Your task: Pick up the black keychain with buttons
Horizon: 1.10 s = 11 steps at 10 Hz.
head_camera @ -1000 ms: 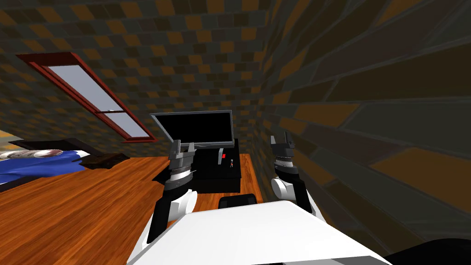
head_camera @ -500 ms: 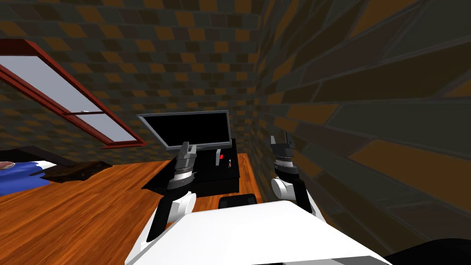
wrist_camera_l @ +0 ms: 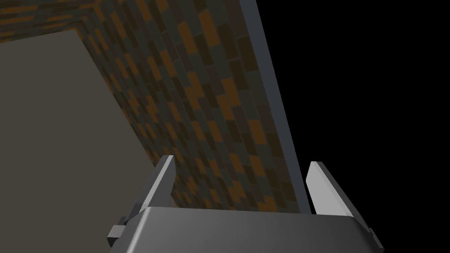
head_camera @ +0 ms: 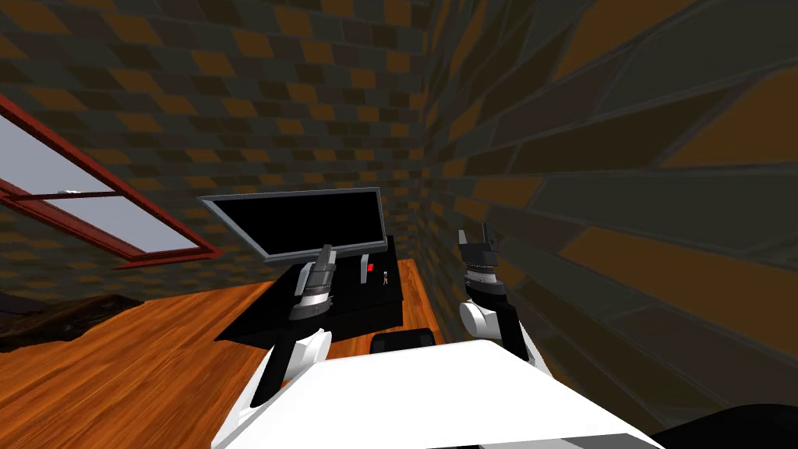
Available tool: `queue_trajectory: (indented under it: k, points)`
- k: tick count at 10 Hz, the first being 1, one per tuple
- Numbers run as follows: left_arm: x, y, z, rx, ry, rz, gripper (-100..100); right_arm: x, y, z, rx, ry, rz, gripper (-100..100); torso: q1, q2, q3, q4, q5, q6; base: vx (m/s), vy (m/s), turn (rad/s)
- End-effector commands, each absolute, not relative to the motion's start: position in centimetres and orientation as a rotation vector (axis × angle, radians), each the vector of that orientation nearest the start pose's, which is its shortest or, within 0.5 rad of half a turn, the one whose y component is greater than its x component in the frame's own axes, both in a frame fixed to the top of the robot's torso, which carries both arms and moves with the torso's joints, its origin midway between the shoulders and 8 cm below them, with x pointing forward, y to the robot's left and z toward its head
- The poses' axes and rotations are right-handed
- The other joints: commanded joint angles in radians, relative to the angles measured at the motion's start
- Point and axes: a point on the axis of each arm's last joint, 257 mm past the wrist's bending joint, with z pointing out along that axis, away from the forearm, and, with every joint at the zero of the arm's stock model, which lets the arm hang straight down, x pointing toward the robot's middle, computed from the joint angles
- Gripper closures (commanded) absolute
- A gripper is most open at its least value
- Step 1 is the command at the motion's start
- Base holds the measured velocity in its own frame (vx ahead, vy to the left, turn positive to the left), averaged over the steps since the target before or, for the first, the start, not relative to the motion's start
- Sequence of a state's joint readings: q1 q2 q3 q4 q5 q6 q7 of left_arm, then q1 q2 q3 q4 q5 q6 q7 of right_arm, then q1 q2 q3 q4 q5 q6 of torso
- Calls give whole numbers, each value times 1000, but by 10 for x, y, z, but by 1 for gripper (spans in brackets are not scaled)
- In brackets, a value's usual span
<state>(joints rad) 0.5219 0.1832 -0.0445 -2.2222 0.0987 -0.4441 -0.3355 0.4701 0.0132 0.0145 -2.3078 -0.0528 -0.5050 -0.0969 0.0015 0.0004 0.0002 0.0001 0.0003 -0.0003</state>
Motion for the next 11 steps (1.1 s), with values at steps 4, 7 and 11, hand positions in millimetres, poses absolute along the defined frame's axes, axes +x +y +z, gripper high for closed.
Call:
queue_trajectory:
  k: [4, 7, 11]
  points:
    - [373, 267, -64, -501, 1029, -913, -100, 338, -278, 47, 686, 499, 1465, 0, 0, 0, 0, 0, 0, 1, -13, 18, -213]
    - [377, 268, -86, -472, 1102, -835, -100, 338, -278, 47, 686, 499, 1465, 0, -1, 0, 0, 0, 0, 1, -9, 9, -151]
    - [380, 269, -109, -436, 1179, -751, -100, 338, -278, 47, 686, 499, 1465, 0, 0, 0, 0, 0, 0, 0, -9, 9, -106]
